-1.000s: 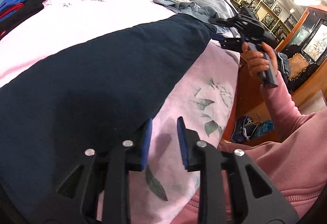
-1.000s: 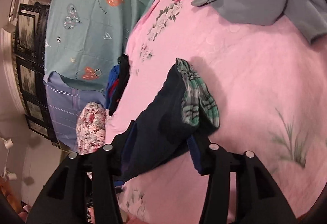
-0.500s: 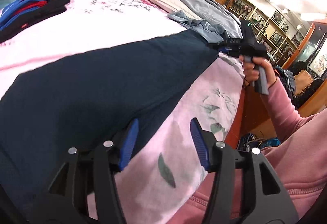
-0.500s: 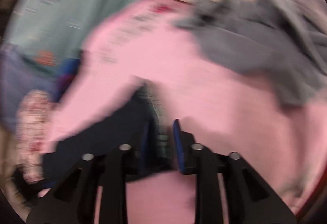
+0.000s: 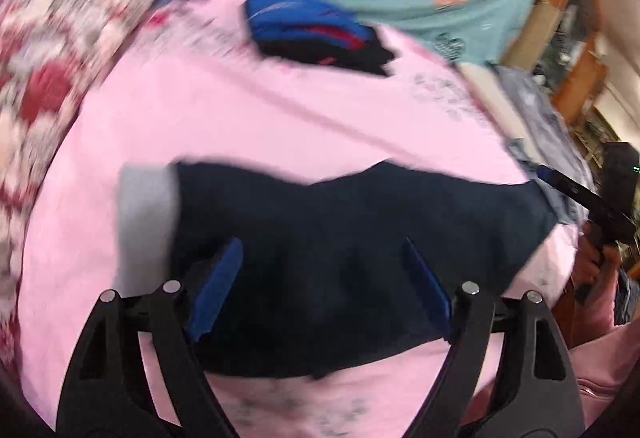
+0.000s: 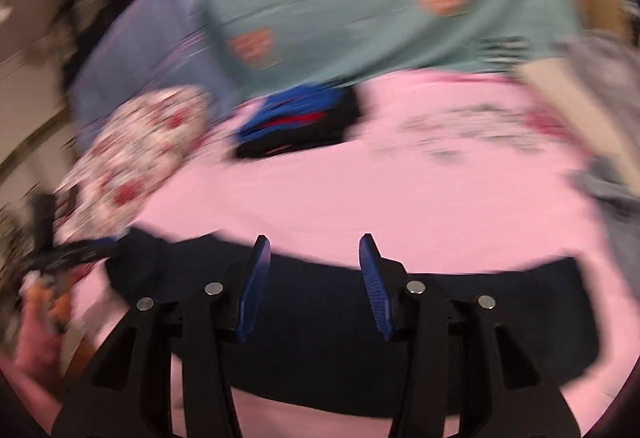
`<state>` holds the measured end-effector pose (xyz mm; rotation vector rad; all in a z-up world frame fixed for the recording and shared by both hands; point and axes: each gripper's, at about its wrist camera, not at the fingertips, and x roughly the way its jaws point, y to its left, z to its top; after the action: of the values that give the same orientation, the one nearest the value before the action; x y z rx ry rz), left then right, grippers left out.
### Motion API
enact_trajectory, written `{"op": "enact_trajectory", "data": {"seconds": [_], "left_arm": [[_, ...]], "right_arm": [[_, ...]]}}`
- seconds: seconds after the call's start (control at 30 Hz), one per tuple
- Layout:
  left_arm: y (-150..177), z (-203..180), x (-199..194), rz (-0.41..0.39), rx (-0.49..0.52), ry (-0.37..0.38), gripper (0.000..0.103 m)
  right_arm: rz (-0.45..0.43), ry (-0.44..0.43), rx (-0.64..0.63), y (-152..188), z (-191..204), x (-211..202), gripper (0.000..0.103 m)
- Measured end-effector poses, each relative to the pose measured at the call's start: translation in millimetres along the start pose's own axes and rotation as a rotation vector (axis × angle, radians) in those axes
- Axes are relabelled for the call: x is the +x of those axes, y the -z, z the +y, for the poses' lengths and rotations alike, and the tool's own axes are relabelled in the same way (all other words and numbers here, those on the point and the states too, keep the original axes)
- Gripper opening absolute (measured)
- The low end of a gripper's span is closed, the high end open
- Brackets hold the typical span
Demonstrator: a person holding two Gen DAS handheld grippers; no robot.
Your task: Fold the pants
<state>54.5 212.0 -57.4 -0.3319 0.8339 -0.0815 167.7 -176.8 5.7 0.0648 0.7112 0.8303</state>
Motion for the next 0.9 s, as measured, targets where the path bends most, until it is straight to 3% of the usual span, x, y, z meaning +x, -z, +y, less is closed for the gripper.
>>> {"op": "enact_trajectory", "data": {"seconds": [0.03, 0.13, 0.2, 0.27, 0.33, 0.37, 0.43, 0.5, 0.6, 0.67, 0.7, 0.73, 0.77, 0.83, 0.9], "left_arm": [[7.1, 10.7, 3.1, 0.015, -0.024, -0.022, 0.078], [26.2, 25.6, -7.9, -0.031, -0.049, 0.028, 0.076], [31.3, 21.1, -21.4, -0.045, -0.028, 0.007, 0.076], [31.7, 17.3, -35.2, -0.047, 0.01, -0.014, 0.076], [26.5, 8.1, -47.5, -0.073, 0.051, -0.009, 0.076], [21.6, 3.2, -52.4, -0.095, 0.072, 0.01, 0.077], [7.2, -13.5, -51.8, -0.145, 0.119, 0.082, 0.084], [-5.0, -30.0, -37.5, -0.156, 0.167, 0.15, 0.086], [-14.6, -38.5, -6.0, -0.101, 0.185, 0.126, 0.086], [-16.1, -24.8, 21.5, -0.011, 0.128, 0.073, 0.086], [-13.4, -14.6, 29.8, 0.03, 0.092, 0.033, 0.085], [-6.5, 2.1, 34.7, 0.061, 0.041, 0.024, 0.081], [-3.1, 7.6, 31.3, 0.052, 0.023, 0.053, 0.08], [2.2, 12.9, 8.5, 0.005, -0.021, 0.073, 0.08], [2.3, 8.6, -7.6, -0.016, -0.062, 0.028, 0.083]], "right_arm": [[0.068, -0.091, -0.019, 3.1, 19.8, 27.8, 0.047], [0.245, -0.226, -0.051, 24.2, 57.7, 82.7, 0.046], [0.375, -0.251, -0.085, 41.5, 74.9, 106.5, 0.045], [0.384, -0.234, -0.206, 51.2, 92.7, 101.9, 0.045], [0.436, -0.287, -0.282, 49.0, 104.6, 91.7, 0.045], [0.43, -0.35, -0.265, 40.6, 106.0, 85.1, 0.045], [0.36, -0.379, -0.234, 23.5, 103.3, 80.2, 0.045], [0.272, -0.332, -0.191, 2.8, 97.3, 88.4, 0.045], [0.198, -0.294, -0.077, -13.2, 77.6, 115.9, 0.046], [0.244, -0.291, 0.019, -13.0, 58.2, 147.2, 0.046], [0.308, -0.241, 0.064, -8.3, 44.3, 164.0, 0.046], [0.376, -0.154, 0.104, -1.4, 28.1, 176.1, 0.04], [0.363, -0.173, 0.146, -1.9, 18.0, 175.3, 0.028], [0.365, -0.213, 0.256, -2.2, -4.0, 163.4, 0.028], [0.318, -0.189, 0.297, -2.5, -10.8, 136.5, 0.033]]}}
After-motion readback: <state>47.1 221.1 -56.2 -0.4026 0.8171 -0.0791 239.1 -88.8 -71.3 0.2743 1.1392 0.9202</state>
